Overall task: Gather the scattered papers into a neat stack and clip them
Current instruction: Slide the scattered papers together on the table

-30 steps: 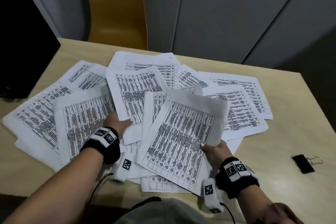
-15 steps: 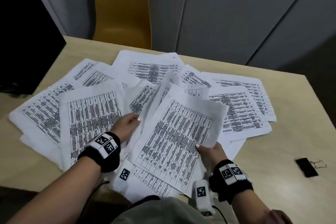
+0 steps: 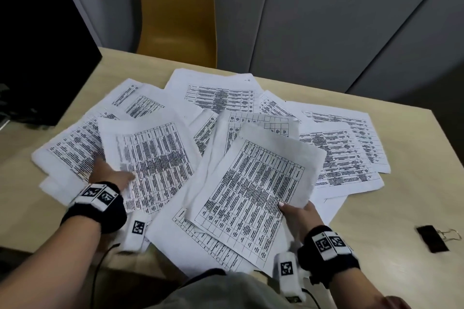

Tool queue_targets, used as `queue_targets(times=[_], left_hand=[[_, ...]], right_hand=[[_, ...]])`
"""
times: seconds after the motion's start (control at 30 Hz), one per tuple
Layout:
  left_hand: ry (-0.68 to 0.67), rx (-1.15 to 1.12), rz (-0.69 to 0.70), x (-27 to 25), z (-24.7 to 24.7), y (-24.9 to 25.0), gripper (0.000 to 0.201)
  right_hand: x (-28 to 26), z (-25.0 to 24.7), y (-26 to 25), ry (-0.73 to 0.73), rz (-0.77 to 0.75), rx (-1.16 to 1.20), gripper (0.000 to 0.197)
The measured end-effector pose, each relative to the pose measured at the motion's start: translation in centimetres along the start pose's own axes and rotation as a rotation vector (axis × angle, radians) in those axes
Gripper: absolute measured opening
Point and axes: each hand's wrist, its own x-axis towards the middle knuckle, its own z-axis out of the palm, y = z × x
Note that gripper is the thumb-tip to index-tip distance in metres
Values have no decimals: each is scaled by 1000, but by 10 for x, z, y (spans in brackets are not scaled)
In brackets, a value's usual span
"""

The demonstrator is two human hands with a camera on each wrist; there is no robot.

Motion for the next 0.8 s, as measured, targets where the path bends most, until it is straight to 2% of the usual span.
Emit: queue_targets(times=[0.03,0.13,0.2,0.23,0.3,0.37,0.4,0.47,0.53,0.6,0.63,0.73,0.8], left_hand=[[-61,22,47,-1,2,1,67],[-288,139,180,-16,12,10,51],[-316,294,289,-25,20,20,46],[-273,358,335,-26,25,25,49],[-187,445,388,-30,35,34,74],[-190,414,361,-34,43,42,95],[-224,390,346,-38,46,45,97],[-315,383,353,-43,51,51,84],[-406,350,382,-46,54,53,57],[-487,255,342,-51,57,53,37],[-526,196,313,-55,59,53,32],[-647,77,255,-72,63,52,28],[-638,-14,266,-78,64,51,27]], right_hand=[[1,0,0,-4,4,1,42],[2,0,3,-3,23,-6,43],[2,0,5,-2,36,-13,44],[2,0,5,-6,36,-8,44],[2,0,5,-9,39,0,46],[1,0,5,-6,39,-11,44],[1,0,5,1,36,-21,41],[2,-2,5,8,22,-27,35],[2,-2,4,-2,11,-24,32],[2,-3,2,-15,28,3,25],[3,-3,2,-19,33,-1,26],[8,-3,5,0,34,-111,47],[9,-1,7,12,22,-119,49]])
